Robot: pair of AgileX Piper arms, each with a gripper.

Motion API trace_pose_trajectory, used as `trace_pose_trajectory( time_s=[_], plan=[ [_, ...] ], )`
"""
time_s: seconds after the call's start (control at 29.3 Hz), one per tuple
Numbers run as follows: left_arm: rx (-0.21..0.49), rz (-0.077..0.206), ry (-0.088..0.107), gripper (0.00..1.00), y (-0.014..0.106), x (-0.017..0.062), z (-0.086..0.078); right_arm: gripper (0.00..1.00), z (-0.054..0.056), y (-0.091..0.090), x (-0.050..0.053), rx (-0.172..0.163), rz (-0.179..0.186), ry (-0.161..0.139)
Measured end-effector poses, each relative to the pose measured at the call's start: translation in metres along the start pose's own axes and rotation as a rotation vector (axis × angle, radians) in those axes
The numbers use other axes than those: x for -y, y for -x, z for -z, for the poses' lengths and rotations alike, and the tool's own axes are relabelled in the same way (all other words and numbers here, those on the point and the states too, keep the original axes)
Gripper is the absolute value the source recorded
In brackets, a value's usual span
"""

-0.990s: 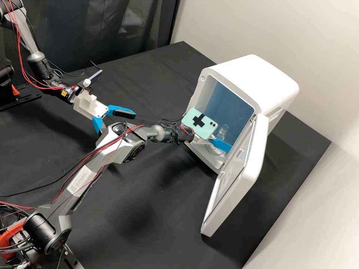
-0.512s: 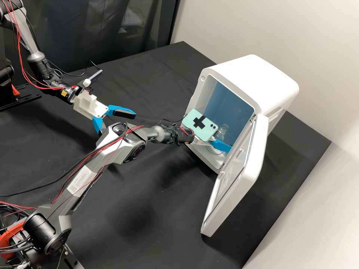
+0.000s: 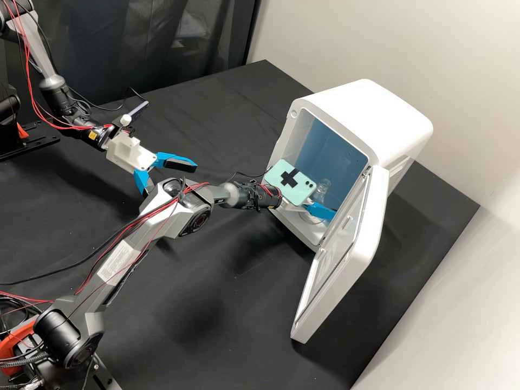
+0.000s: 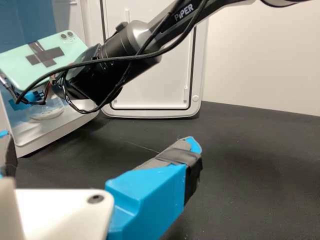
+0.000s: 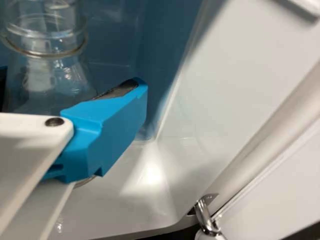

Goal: Take the flask out of the incubator

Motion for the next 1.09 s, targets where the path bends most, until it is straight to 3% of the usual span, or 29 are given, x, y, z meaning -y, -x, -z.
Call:
trace_pose_trajectory(
  time_s=[0.31, 0.44, 0.75, 0.89, 1.09],
  plan=[
    [0.0, 0.0, 0.0, 1.0, 0.0, 0.0, 0.0, 0.0, 0.0, 0.001, 0.0, -0.005, -0.002, 0.006],
    [0.0, 0.0, 0.0, 1.0, 0.0, 0.0, 0.0, 0.0, -0.001, 0.001, 0.0, -0.002, -0.005, -0.01],
    [0.0, 0.0, 0.0, 1.0, 0.0, 0.0, 0.0, 0.0, -0.003, 0.004, 0.0, -0.002, -0.001, -0.001],
    [0.0, 0.0, 0.0, 1.0, 0.0, 0.0, 0.0, 0.0, -0.008, 0.016, 0.0, -0.026, 0.002, 0.008],
    [-0.001, 0.003, 0.0, 1.0, 0.001, 0.0006, 0.0, 0.0, -0.021, 0.047, -0.001, -0.055, 0.039, -0.025]
  ],
)
